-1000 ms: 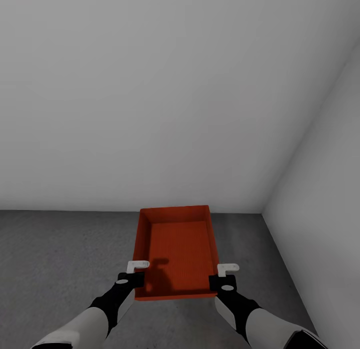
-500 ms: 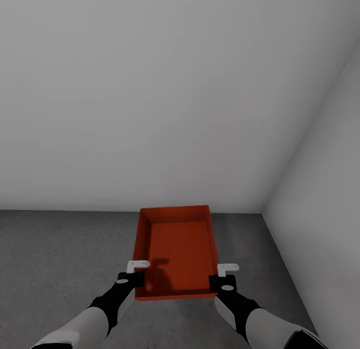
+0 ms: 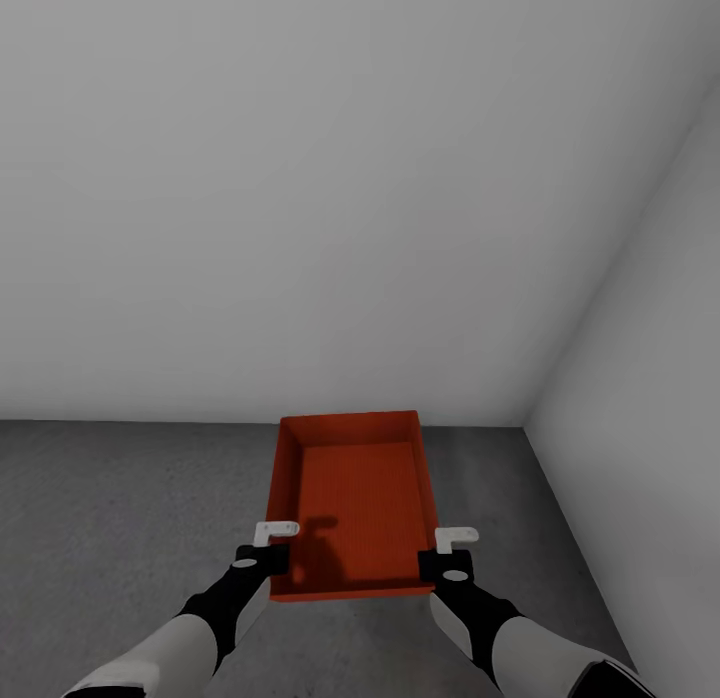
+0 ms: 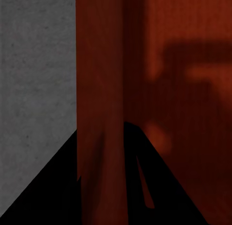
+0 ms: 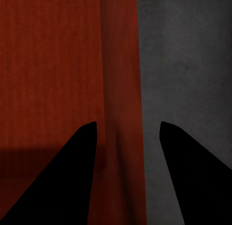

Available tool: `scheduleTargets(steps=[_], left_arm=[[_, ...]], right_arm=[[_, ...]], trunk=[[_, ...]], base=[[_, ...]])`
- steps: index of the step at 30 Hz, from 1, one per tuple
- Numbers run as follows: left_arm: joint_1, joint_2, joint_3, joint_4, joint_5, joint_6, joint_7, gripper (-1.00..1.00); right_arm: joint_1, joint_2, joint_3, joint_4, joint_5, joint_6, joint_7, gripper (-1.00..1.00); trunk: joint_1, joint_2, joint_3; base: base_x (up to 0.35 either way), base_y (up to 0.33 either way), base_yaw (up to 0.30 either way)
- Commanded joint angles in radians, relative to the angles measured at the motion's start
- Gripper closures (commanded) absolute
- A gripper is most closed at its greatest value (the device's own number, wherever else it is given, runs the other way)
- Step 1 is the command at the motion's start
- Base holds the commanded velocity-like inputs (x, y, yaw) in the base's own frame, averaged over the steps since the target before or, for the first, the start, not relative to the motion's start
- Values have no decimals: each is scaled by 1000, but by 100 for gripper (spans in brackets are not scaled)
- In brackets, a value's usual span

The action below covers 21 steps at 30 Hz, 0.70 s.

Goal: Move the two storage containers from the living room to the garage. In the garage, place one container on the floor and stack the other container on top of it (either order is fine).

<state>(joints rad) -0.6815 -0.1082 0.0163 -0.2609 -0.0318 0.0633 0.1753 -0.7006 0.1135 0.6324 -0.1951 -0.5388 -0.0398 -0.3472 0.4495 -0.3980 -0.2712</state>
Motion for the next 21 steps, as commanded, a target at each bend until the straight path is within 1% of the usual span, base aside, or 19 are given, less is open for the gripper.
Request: scheduleTargets(steps=[1,13,21], left_arm=[[-1,73,23,-8,53,-11,-4,100],[-1,73,16,-12,39,-12,-13,100],[-1,73,22,-10,51,-11,-5,100]], right_arm=[[0,-54,-29,0,-29,-2,51,100],[0,-52,-28,0,-29,-2,51,100],[0,-52,-29,0,-29,-2,51,100]], trunk=[[1,-2,-2],[1,-2,-2],[1,-2,-2]], base=[[0,0,0],[0,0,0],[0,0,0]])
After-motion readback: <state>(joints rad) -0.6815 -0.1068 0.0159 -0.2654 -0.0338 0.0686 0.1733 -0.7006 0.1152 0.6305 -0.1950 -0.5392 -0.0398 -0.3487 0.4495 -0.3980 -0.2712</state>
